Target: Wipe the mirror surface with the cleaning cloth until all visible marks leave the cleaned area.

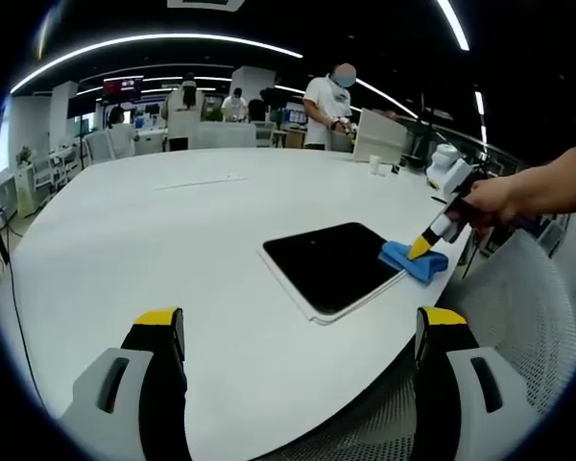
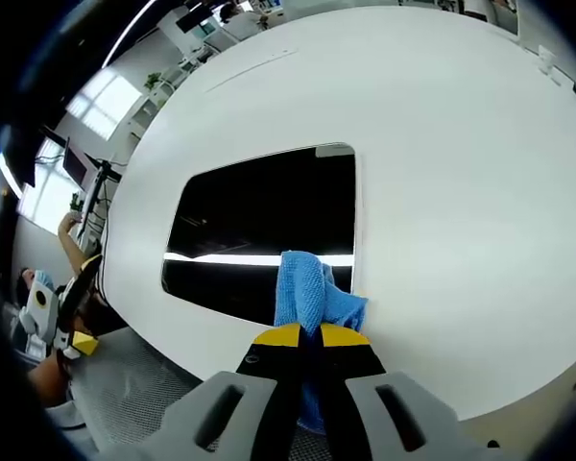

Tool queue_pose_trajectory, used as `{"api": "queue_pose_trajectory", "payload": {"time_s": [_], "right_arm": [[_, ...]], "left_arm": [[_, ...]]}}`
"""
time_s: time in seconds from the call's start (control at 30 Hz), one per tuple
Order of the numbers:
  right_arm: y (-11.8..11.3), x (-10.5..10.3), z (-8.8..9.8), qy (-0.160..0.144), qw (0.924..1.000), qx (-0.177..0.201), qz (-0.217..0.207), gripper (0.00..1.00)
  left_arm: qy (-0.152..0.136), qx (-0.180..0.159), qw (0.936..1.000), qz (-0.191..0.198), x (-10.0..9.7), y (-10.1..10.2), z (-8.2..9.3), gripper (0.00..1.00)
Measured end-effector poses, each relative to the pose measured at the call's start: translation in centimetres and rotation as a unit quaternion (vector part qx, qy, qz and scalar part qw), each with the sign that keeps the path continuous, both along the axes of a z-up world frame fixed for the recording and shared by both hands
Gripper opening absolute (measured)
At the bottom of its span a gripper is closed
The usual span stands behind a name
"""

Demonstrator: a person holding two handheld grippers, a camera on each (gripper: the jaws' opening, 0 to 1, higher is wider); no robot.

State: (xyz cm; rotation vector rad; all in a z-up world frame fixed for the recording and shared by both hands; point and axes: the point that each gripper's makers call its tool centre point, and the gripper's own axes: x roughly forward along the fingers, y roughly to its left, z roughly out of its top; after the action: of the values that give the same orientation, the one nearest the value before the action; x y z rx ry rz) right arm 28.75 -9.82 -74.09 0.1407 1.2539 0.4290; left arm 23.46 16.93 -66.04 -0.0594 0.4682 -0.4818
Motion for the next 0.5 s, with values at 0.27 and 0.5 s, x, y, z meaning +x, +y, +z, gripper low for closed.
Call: {"api": "queue_pose_trajectory", "payload": {"time_s": [0.27, 0.5], "right_arm": [[0.2, 0.2, 0.1, 0.003, 1.0, -0.003, -0.001, 0.0], [0.4, 1.4, 0.3, -0.002, 1.0, -0.005, -0.005, 0.0]], "left_arm": [[0.0, -0.002, 1.0, 0.002, 0.0, 0.1, 0.0, 0.99], [-0.001, -0.004, 1.0, 0.006, 0.0, 0.1, 0.1, 0.99]]}}
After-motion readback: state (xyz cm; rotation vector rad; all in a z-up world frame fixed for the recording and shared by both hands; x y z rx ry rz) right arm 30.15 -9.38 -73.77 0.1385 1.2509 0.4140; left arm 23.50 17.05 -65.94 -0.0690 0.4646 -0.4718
